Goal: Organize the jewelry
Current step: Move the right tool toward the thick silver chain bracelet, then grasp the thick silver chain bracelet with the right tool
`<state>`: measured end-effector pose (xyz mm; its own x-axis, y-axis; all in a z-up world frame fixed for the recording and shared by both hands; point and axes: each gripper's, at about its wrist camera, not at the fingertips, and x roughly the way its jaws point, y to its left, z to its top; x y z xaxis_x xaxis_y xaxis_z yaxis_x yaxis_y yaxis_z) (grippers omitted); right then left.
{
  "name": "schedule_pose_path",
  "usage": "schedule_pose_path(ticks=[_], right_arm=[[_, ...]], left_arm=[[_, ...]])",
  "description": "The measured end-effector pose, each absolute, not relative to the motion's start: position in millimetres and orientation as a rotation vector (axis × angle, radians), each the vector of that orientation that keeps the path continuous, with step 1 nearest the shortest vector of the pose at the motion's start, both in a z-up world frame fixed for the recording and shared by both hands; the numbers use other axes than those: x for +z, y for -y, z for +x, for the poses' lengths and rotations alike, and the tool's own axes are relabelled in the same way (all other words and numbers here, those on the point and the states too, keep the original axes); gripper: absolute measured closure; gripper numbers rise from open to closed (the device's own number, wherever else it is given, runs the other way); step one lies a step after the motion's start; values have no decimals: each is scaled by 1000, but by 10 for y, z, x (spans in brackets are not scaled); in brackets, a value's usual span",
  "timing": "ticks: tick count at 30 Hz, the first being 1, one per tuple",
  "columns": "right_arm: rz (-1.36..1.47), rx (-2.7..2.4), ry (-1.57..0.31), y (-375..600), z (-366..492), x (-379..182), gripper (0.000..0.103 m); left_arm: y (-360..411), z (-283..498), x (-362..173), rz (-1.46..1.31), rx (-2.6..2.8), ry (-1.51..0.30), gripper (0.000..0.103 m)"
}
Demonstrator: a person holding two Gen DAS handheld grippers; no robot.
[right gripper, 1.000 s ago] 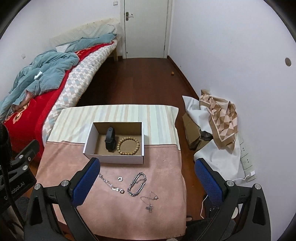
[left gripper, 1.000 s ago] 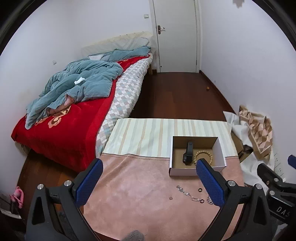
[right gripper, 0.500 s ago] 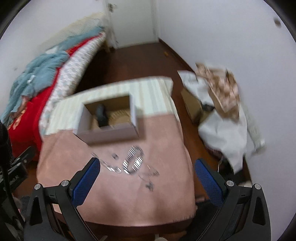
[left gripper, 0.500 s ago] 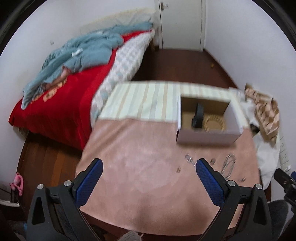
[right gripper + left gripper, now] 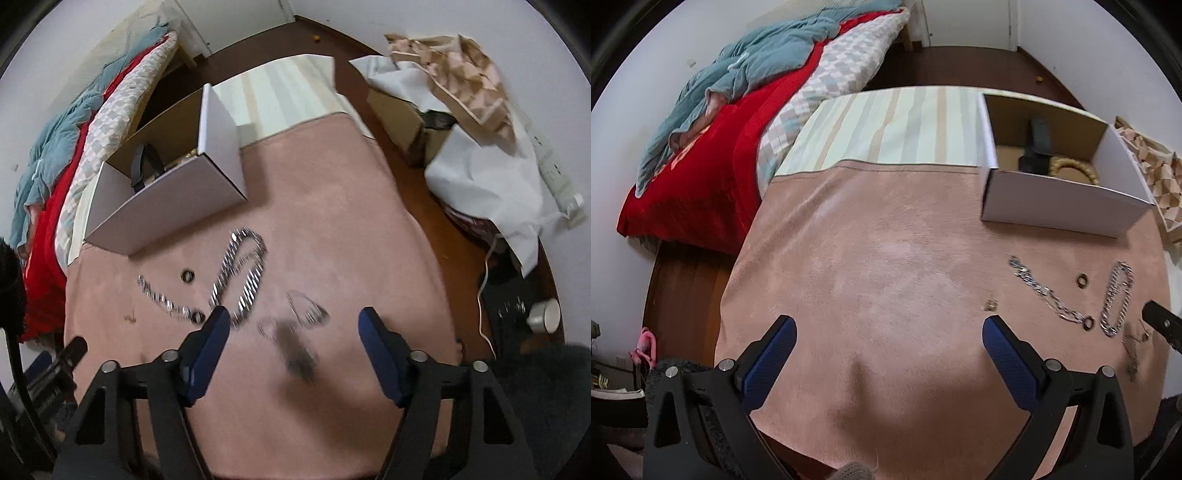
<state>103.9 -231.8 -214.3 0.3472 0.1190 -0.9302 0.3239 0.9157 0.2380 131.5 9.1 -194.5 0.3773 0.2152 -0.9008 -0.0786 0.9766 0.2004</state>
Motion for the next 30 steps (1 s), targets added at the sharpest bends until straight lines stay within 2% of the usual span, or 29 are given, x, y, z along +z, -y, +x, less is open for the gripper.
schedule_pose_path(ticks=[8, 9, 11, 12, 17, 19, 30], right_arm=[[246, -119, -1301, 1968, 1427, -2363, 54], [219, -119, -1300, 1932, 1433, -2362, 62], [164, -125, -1289, 1890, 1439, -2358, 88], [180, -100, -1286, 1892, 1443, -2365, 94], [212, -118, -1275, 2033, 1442, -2364, 95], [235, -145, -1257, 2179, 1424, -2335, 99], [303, -199, -1235, 2646, 1415, -2294, 99]], left_arm=[[-190, 1428, -2084, 122, 198, -1224, 0], [-174, 1429, -2105, 122, 188, -1233, 0], [-105, 1436, -2130, 131, 165, -1242, 0], [-55, 1434, -2135, 139, 152, -1242, 0], [244, 1457, -2115, 197, 75, -1214, 1], [378, 1471, -2125, 222, 37, -1212, 1], [763, 1694, -2401, 245, -62, -1286, 1]])
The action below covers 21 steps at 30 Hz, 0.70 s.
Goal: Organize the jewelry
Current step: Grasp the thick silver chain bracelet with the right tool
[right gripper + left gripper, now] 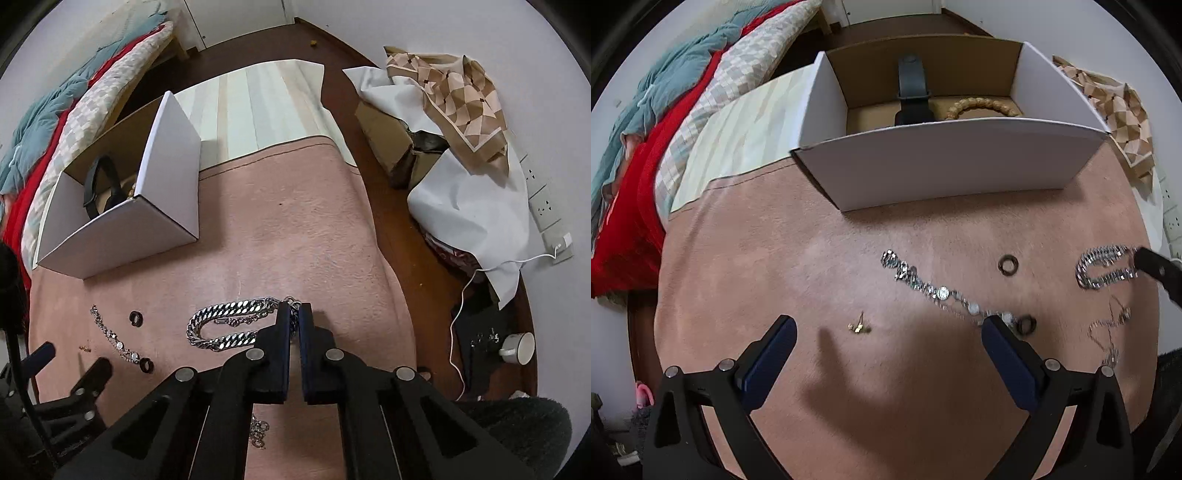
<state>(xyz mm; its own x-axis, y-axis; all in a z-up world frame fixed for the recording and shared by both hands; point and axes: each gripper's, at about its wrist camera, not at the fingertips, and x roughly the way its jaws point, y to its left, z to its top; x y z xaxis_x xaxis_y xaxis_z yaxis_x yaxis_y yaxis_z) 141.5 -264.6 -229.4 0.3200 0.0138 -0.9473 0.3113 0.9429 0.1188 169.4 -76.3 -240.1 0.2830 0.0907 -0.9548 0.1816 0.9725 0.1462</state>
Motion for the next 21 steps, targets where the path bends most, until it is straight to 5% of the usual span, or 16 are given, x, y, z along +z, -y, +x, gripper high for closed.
schedule_pose_path(ticks=[13, 21], right_arm=[[343, -183, -1231, 2649, 1372, -2310, 99], [333, -174, -1220, 2565, 1377, -2257, 100]], left_arm=[[272, 1852, -2346, 205, 48, -1274, 1], [687, 1696, -2400, 236, -141, -1293, 1]])
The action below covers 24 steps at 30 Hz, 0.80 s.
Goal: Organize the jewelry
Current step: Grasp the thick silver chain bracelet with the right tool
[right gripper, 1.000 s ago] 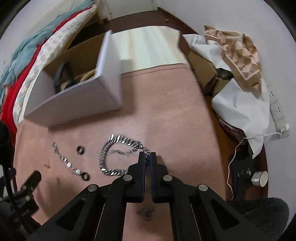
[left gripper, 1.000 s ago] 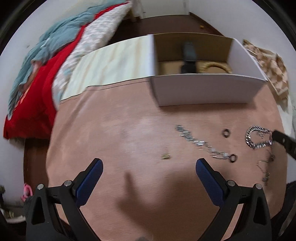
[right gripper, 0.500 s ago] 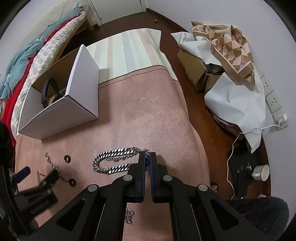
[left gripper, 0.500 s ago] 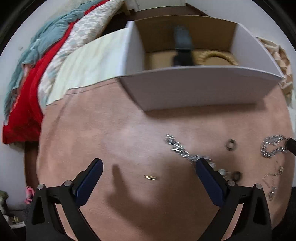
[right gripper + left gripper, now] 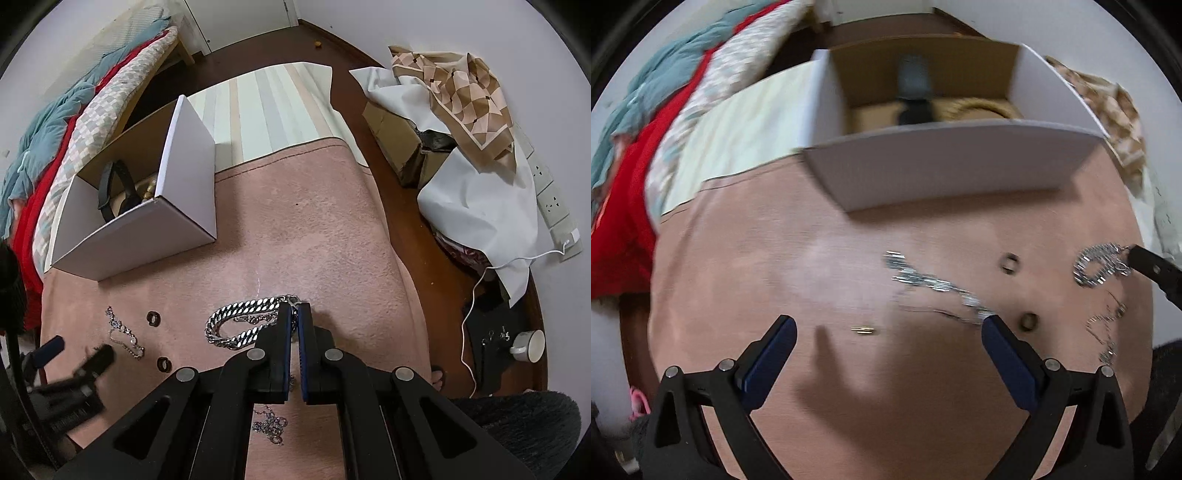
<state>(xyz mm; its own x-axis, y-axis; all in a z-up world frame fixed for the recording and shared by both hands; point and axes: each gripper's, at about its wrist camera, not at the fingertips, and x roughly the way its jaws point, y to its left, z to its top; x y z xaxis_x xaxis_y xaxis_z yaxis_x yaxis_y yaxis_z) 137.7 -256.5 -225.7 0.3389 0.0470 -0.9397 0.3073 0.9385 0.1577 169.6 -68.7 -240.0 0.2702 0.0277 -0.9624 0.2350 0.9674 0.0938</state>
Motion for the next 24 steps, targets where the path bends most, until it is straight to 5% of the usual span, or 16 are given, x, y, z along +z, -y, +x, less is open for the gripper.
schedule_pose_path(ticks=[3, 6, 10, 11, 20, 24], right_arm=[[333, -180, -1231, 2580, 1352, -2294, 102], [336, -184, -1243, 2608, 1326, -2336, 102], [344, -183, -1243, 2638, 1319, -2342, 102], [349, -180, -1243, 2639, 1314, -2347, 102], [455, -142, -1247, 2736, 1325, -2304, 96], [433, -155, -1250, 2705, 1354, -2303, 67]], left_arm=[[808, 1693, -2451, 261, -164, -1292, 8], [843, 1710, -2444, 243, -204, -1282, 29], [914, 1715, -2394, 232, -291, -1267, 93], [924, 1722, -2392, 237, -295, -1271, 99], [501, 1767, -2107, 71, -257, -1253, 99], [287, 1719, -1950, 24, -236, -1231, 99]])
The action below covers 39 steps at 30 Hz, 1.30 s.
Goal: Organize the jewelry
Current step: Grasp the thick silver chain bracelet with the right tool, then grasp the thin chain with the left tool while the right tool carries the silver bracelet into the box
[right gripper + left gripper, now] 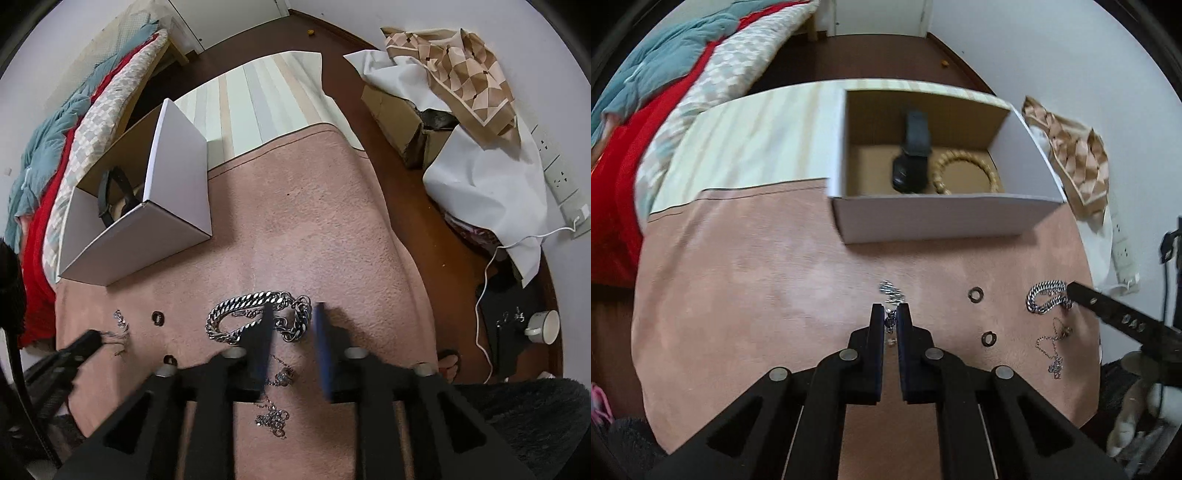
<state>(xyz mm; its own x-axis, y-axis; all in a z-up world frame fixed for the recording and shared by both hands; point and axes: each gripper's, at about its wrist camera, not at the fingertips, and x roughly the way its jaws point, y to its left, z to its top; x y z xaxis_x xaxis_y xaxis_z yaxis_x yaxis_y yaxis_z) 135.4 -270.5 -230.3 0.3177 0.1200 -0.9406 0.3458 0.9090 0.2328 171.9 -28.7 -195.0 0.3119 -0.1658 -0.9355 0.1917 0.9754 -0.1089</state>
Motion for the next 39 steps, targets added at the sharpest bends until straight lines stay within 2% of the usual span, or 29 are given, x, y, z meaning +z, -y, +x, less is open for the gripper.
schedule_pose_path(ticks=[2, 9, 10, 11, 12, 20, 30, 39], right_arm=[[428, -158, -1254, 2672, 1378, -2317, 62], [261, -237, -1278, 2450, 1478, -2371, 60], [235, -250, -1280, 2406, 1489, -2374, 64], [222, -244, -1273, 2376, 1489, -2367, 75], [213, -225, -1262, 2337, 1491, -2359, 98], [316, -146, -1211, 2255, 1399, -2217, 100], [384, -37, -1045, 2202, 1388, -1396, 100], [356, 65, -924, 2084, 1794, -588, 100]], left_arm=[[209, 1693, -1917, 12, -231, -1228, 99], [114, 1610, -1913, -10, -203, -1224, 99], [116, 1605, -1897, -13, -202, -1222, 99], [107, 1595, -1882, -17, -202, -1219, 99], [104, 1593, -1865, -22, -202, -1219, 99], [63, 1591, -1530, -57, -227, -1170, 99], [173, 1751, -825, -99, -309, -1056, 99], [390, 2191, -293, -72, -381, -962, 99]])
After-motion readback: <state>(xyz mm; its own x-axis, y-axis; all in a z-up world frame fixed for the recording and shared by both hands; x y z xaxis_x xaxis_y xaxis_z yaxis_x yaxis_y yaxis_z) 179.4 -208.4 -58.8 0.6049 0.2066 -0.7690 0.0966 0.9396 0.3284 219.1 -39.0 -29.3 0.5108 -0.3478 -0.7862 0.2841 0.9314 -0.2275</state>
